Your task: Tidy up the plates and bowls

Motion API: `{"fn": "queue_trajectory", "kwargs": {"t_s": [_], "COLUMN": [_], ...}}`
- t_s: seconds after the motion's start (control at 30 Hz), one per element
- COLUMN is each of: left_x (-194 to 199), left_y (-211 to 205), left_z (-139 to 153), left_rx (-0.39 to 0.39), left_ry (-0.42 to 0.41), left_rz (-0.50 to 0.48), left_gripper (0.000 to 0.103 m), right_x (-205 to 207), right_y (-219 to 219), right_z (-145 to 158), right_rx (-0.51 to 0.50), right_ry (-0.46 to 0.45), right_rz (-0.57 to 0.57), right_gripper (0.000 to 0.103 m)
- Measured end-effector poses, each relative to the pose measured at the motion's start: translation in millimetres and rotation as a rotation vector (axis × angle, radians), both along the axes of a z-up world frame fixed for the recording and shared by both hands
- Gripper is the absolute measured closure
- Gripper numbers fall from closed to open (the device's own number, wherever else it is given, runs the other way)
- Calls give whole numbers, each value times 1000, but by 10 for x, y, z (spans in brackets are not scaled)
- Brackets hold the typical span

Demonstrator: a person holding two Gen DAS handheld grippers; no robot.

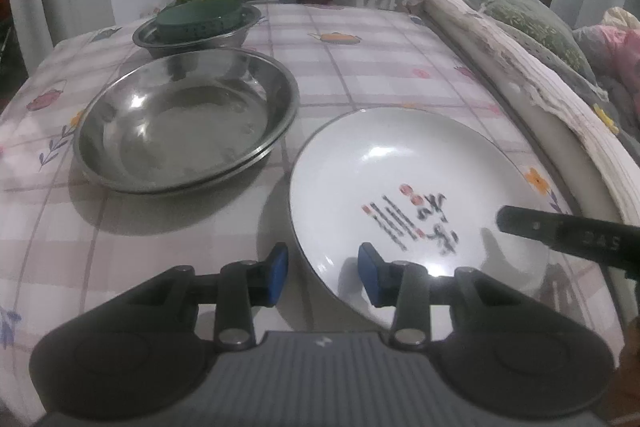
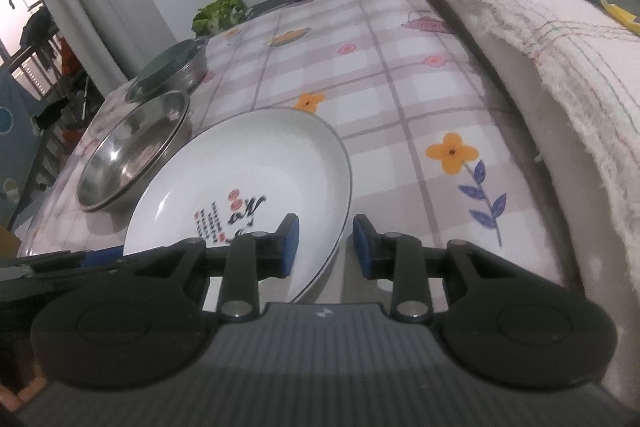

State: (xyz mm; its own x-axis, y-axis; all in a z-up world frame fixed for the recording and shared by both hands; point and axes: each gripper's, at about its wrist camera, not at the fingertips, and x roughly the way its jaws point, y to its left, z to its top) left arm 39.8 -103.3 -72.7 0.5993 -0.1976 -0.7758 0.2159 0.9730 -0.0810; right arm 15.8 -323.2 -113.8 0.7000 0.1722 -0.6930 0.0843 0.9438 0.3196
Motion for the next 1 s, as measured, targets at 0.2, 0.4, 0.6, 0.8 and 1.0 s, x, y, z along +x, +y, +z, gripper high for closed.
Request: {"fn": "queue_trajectory", "kwargs": {"t_s": [0.2, 0.4, 0.6, 0.8, 1.0], "left_x": [220, 316, 318, 193, 5], "left_y": [-38, -84, -90, -32, 20], "left_z": [-3, -28, -9, 1, 19], "left_rx": [13, 14, 6, -19, -40], "left_ry": [-22, -12, -4, 19, 37], "left_rz": [-27, -32, -29, -36, -50], "left_gripper": [63, 64, 64, 64, 64], "right_x": [162, 314, 331, 295, 253], "right_y": [-69, -63, -90, -74, -64], "right_z": [-8, -57, -67, -64, -62], "right_rx": [13, 52, 77, 70, 66], "right_ry": [-16, -24, -22, -19, -20], "right_rz": [-24, -4, 4, 3, 1], "right_gripper": [74, 72, 71, 70, 70]}}
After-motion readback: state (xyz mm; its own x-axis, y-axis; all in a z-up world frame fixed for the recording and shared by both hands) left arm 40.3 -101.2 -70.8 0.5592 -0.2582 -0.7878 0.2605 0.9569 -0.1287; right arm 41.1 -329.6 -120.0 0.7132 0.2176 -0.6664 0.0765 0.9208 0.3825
